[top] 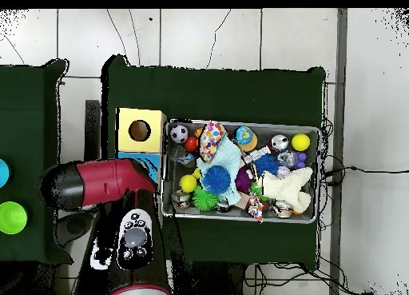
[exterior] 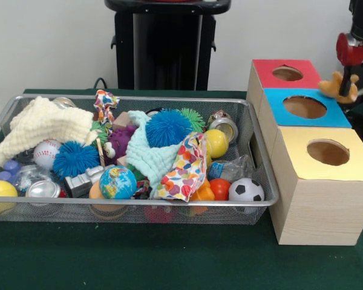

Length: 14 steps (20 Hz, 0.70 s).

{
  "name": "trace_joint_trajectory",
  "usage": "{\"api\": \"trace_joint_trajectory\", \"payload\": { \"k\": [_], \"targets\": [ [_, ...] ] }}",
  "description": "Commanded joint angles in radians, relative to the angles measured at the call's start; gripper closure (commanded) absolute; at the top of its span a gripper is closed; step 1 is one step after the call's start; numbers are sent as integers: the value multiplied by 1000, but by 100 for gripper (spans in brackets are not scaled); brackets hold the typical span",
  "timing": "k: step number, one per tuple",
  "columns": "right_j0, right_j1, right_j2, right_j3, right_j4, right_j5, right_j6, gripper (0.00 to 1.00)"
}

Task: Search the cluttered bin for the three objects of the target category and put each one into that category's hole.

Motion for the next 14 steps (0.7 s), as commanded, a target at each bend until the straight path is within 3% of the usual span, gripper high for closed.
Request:
{"api": "trace_joint_trajectory", "payload": {
  "k": [1, 10, 14],
  "targets": [
    [5, 79, 0, -13, 29, -21, 211, 0],
    [84, 74, -35, -6, 69, -28, 286, 0],
    [112, 156, -62, -54, 62, -75, 285, 0]
  ]
}}
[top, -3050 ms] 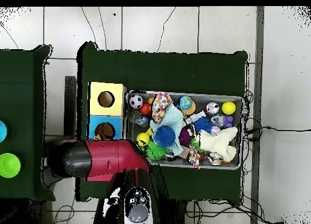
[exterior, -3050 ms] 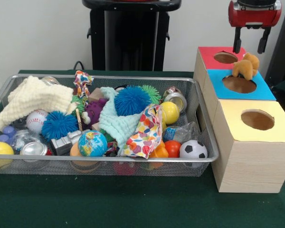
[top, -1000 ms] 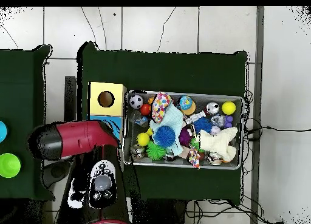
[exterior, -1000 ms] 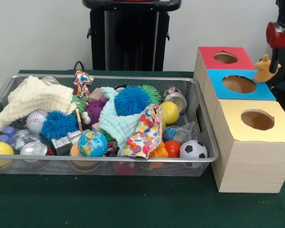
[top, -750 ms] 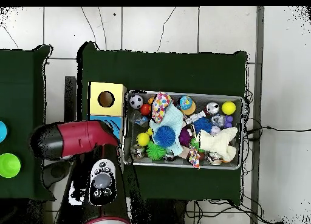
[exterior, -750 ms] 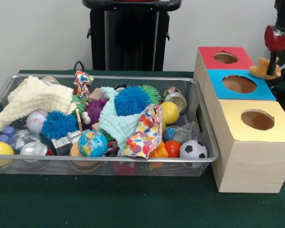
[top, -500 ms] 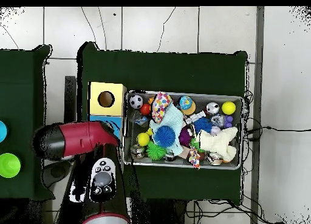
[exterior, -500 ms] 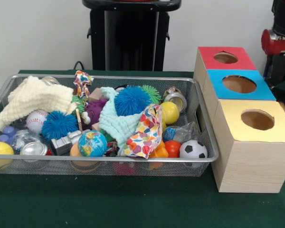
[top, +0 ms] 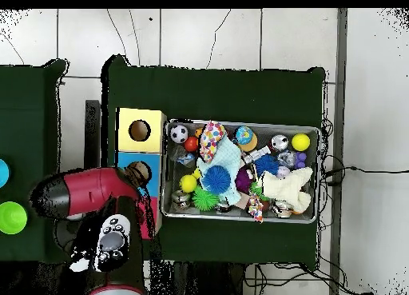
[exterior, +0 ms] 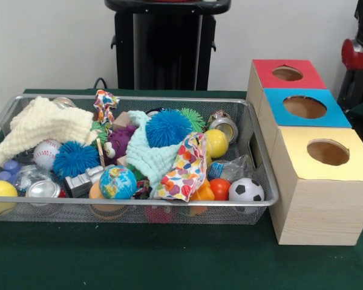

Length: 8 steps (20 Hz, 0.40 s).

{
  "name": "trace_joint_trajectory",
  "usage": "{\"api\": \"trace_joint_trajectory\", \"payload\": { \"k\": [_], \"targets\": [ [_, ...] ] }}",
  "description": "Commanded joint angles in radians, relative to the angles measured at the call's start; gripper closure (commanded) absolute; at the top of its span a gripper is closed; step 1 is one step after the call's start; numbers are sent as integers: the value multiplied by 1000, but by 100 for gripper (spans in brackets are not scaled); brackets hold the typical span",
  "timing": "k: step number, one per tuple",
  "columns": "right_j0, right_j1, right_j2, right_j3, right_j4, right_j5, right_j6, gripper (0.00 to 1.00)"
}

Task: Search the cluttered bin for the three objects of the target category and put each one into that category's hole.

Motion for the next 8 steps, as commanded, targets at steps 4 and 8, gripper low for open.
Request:
{"api": "trace_joint_trajectory", "payload": {
  "k": [4, 8],
  "targets": [
    [40, 305, -51, -223, 18, -112, 235, 0],
    [-2, 489, -73, -482, 44, -5, 202, 0]
  ]
}}
